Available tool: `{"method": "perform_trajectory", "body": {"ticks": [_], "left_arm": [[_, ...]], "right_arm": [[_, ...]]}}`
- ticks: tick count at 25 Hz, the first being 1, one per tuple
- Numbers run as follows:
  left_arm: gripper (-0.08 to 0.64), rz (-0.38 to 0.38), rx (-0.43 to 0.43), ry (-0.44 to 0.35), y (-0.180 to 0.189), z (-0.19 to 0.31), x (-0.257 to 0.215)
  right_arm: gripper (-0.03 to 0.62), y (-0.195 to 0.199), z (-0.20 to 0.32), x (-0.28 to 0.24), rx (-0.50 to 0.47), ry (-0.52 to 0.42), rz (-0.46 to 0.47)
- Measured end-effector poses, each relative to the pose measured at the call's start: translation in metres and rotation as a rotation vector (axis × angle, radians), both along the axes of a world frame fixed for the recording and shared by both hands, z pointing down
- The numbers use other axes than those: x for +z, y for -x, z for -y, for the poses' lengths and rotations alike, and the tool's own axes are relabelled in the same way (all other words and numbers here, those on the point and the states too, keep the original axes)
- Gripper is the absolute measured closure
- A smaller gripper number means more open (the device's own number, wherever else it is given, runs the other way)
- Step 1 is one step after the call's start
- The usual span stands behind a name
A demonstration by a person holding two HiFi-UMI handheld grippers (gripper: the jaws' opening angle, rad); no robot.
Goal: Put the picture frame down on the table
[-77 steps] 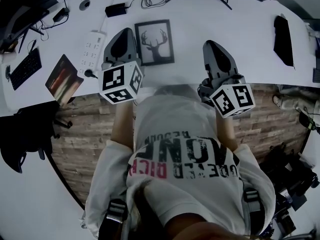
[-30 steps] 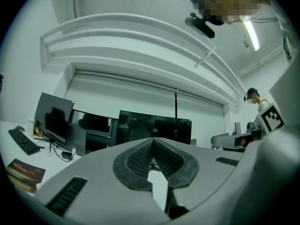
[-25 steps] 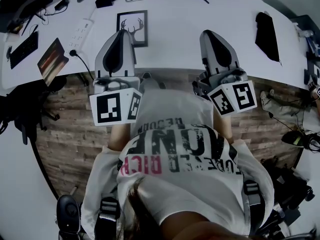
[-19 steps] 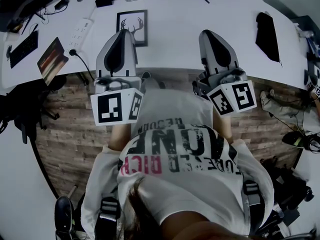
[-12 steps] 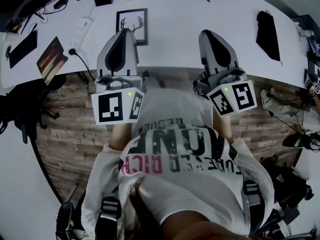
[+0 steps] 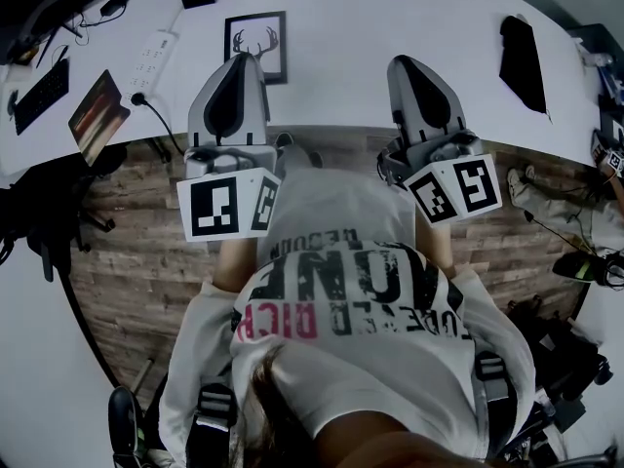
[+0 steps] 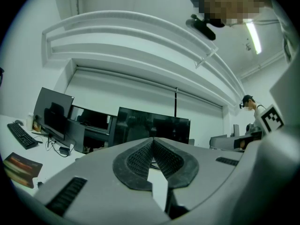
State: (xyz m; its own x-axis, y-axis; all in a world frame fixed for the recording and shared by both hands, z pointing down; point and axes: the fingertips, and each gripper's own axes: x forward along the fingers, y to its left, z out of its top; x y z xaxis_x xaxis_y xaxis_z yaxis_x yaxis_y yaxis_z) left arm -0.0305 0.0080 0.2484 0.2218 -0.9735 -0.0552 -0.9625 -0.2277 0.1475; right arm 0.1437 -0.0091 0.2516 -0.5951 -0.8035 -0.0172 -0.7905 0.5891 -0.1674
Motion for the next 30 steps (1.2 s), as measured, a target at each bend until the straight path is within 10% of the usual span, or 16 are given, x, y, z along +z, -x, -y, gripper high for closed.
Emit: {"method": "perform_trajectory", "body": {"ticks": [30], "left_arm": [[0.557,-0.014,0.023,0.013,0.0037,0.0061,0.0034]], "right_arm": [[0.591,0.0081,0.0020,-0.0001,-0.010,0.003,-0.009]]}}
